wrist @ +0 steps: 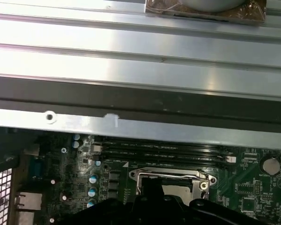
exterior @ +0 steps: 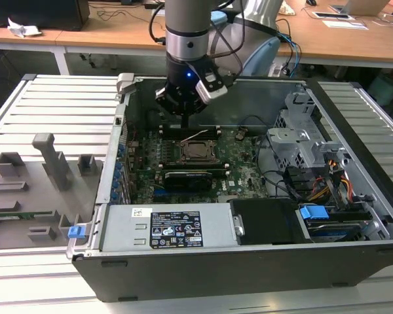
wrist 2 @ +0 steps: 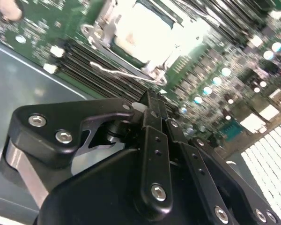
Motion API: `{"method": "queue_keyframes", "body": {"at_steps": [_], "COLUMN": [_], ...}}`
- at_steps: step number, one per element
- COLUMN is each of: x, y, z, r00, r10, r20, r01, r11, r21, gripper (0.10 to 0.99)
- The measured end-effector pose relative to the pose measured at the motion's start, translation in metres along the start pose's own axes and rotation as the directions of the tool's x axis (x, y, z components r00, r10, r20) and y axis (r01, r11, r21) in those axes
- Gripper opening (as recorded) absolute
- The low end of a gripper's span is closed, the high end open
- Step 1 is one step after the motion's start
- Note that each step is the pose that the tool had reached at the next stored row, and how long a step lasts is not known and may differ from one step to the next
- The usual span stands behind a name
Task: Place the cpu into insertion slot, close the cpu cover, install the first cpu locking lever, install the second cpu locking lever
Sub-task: 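Install the first cpu locking lever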
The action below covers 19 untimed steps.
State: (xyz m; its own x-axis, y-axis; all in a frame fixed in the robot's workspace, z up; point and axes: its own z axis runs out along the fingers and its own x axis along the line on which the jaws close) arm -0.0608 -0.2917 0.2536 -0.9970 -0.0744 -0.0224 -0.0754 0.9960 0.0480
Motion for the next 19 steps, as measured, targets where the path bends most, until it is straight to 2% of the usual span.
{"method": "queue_keyframes", "body": {"at_steps": [1, 3, 4, 6, 7, 11, 15, 19], "x": [-0.0047, -0.0074, -0.0077, -0.0085, -0.0089, -0.0112, -0.018, -0.0205], "y": [-0.0004, -0.0007, -0.0008, -0.0008, -0.0008, -0.0014, -0.0002, 0.0015], "z": [0.0007, 0.0021, 0.0023, 0.0031, 0.0043, 0.0143, 0.0186, 0.0215], "r00": [1.0, 1.0, 1.0, 1.0, 1.0, 0.9999, 0.9999, 0.9998], "r10": [0.0, 0.0, 0.0, 0.001, 0.001, -0.015, -0.015, -0.022], "r20": [0.0, 0.0003, 0.0004, 0.0018, 0.0024, 0.0013, 0.0014, 0.001], "r01": [0.0, 0.0, 0.0, -0.001, -0.001, 0.015, 0.015, 0.022], "r11": [1.0, 1.0, 1.0, 0.9997, 0.9996, 0.9995, 0.9995, 0.9994], "r21": [0.0, -0.001, -0.006, -0.024, -0.027, -0.027, -0.027, -0.028], "gripper": [0.106, 0.106, 0.106, 0.106, 0.106, 0.106, 0.106, 0.106]}}
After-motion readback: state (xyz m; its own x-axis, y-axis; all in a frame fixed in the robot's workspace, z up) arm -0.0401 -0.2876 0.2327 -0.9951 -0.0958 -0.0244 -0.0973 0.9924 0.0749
